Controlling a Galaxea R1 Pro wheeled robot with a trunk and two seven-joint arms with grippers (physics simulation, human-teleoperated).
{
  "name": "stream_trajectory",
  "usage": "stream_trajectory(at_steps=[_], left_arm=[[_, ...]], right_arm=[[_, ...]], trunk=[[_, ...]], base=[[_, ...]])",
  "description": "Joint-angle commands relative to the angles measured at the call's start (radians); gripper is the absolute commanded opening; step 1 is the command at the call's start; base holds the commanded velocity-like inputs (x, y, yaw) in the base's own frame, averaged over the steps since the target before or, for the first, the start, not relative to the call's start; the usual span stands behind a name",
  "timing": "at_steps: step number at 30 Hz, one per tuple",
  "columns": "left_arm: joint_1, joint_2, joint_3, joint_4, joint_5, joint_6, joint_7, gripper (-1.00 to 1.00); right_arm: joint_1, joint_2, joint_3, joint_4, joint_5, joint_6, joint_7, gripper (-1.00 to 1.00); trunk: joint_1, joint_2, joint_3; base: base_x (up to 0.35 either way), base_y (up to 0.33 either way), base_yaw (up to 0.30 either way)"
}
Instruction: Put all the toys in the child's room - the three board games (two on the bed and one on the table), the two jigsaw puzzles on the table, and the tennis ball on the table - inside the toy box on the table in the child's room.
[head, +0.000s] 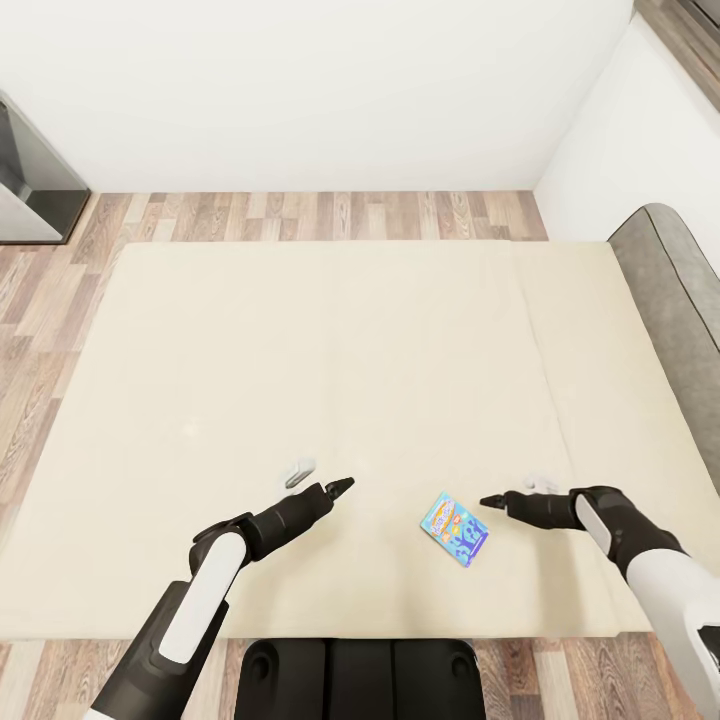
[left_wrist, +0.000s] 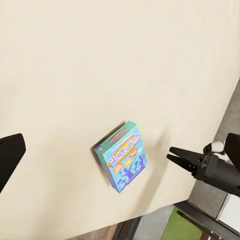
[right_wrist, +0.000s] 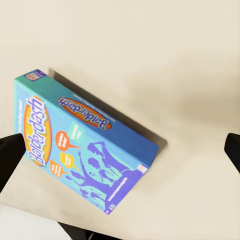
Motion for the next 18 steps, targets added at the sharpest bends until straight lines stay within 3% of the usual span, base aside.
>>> stream_trajectory(at_steps=[1, 18], left_arm=[[0.000, 0.000, 0.000, -0.001, 0.011, 0.003, 0.009, 1.00], [-0.001, 0.000, -0.001, -0.001, 0.011, 0.003, 0.009, 1.00]], right_arm=[[0.000, 0.000, -0.003, 0.000, -0.003, 0.007, 0.001, 1.00], [0.000, 0.027, -0.001, 0.006, 0.005, 0.003, -0.005, 1.00]], trunk=[[0.001, -0.002, -0.001], [0.001, -0.002, -0.001]], base=[[0.000, 0.000, 0.000], [0.000, 0.000, 0.000]])
